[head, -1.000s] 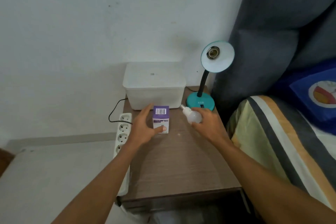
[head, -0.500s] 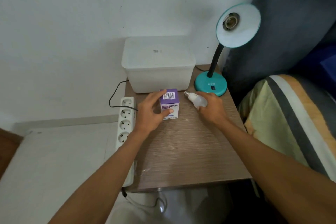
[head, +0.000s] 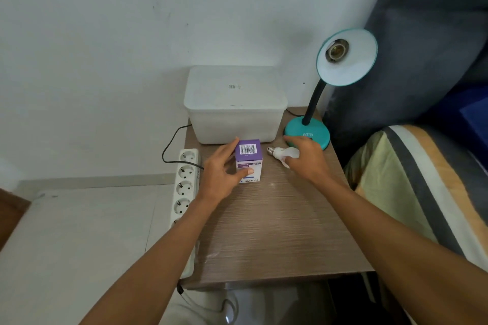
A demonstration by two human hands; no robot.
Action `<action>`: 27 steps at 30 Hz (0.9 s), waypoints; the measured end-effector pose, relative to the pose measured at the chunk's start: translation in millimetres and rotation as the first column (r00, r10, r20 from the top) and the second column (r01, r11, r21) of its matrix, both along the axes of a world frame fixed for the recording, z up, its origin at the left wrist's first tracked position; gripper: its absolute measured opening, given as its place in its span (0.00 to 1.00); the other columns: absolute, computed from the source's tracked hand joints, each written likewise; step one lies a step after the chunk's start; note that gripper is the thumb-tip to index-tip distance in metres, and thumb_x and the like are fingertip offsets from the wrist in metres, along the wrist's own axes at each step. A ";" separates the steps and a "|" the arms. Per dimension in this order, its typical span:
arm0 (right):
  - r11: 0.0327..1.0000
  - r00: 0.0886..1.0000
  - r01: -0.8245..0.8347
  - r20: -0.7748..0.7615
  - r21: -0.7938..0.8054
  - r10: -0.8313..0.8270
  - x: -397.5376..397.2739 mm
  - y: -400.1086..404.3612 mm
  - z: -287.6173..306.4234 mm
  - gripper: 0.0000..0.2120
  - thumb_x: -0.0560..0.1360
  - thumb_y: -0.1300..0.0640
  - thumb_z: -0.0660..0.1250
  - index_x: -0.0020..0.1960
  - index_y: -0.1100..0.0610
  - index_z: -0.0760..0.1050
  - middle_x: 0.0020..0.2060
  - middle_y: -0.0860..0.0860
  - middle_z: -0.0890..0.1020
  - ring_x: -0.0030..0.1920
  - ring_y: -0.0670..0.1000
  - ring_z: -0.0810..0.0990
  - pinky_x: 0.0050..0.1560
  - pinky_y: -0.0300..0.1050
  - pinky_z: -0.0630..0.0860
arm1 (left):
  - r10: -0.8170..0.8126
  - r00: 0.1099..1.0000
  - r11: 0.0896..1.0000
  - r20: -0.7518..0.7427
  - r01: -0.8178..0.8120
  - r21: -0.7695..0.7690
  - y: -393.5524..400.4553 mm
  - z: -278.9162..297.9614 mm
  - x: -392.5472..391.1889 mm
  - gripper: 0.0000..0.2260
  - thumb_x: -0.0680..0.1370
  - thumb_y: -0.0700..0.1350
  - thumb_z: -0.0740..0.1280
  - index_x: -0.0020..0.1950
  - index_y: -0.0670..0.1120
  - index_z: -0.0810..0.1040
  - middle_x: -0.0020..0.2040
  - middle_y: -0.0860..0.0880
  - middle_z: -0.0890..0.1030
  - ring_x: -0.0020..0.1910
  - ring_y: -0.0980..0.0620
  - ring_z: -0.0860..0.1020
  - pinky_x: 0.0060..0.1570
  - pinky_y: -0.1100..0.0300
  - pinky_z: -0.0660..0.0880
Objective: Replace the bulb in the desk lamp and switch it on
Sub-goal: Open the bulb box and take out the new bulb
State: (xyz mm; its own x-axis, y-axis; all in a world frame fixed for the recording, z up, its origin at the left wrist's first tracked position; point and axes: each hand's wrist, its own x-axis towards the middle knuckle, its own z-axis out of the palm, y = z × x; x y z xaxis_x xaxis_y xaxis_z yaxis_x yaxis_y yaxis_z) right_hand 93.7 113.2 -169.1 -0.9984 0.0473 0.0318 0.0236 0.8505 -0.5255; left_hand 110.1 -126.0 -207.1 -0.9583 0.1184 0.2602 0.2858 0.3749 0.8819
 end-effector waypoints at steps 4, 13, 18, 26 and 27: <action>0.994 0.978 -0.109 -0.178 0.004 0.108 0.0 -16.3 33.2 0.22 0.75 0.53 0.73 0.68 0.51 0.77 0.64 0.51 0.80 0.66 0.51 0.75 0.65 0.47 0.71 | -0.012 1.000 1.000 0.016 0.012 -0.003 -1.1 2.4 -1.5 0.40 0.69 0.39 0.82 0.77 0.43 0.69 0.65 0.50 0.77 0.63 0.70 0.76 0.60 0.70 0.76; 0.833 0.860 -0.483 -0.035 0.269 0.510 -6.6 -47.5 61.5 0.15 0.77 0.51 0.71 0.62 0.53 0.82 0.63 0.51 0.82 0.62 0.51 0.78 0.55 0.46 0.76 | -0.023 0.997 1.000 0.071 0.023 -0.011 -5.5 2.5 -6.7 0.42 0.67 0.43 0.83 0.78 0.42 0.68 0.68 0.43 0.79 0.65 0.50 0.80 0.62 0.52 0.81; 0.761 0.814 -0.550 0.015 0.345 0.581 -10.8 -50.4 61.7 0.18 0.77 0.49 0.70 0.65 0.53 0.80 0.62 0.50 0.82 0.60 0.50 0.79 0.55 0.46 0.79 | -0.023 0.998 0.999 0.065 0.024 -0.022 -6.2 2.4 -7.1 0.42 0.67 0.44 0.83 0.77 0.42 0.69 0.67 0.43 0.79 0.65 0.48 0.80 0.61 0.48 0.81; 0.726 0.794 -0.586 0.076 0.360 0.603 -19.5 -49.4 60.5 0.22 0.76 0.46 0.71 0.68 0.53 0.77 0.59 0.50 0.84 0.58 0.51 0.81 0.52 0.46 0.81 | -0.042 0.996 0.999 0.080 0.043 -0.018 -8.5 2.3 -9.4 0.43 0.67 0.43 0.83 0.78 0.43 0.68 0.68 0.46 0.78 0.68 0.48 0.78 0.63 0.47 0.80; 0.717 0.789 -0.591 0.080 0.369 0.609 -20.5 -49.6 61.4 0.23 0.76 0.46 0.71 0.68 0.53 0.77 0.58 0.51 0.84 0.57 0.51 0.81 0.51 0.46 0.81 | -0.043 0.996 0.999 0.082 0.045 -0.018 -8.5 2.4 -9.7 0.43 0.67 0.42 0.83 0.78 0.43 0.68 0.67 0.47 0.78 0.68 0.49 0.78 0.63 0.48 0.80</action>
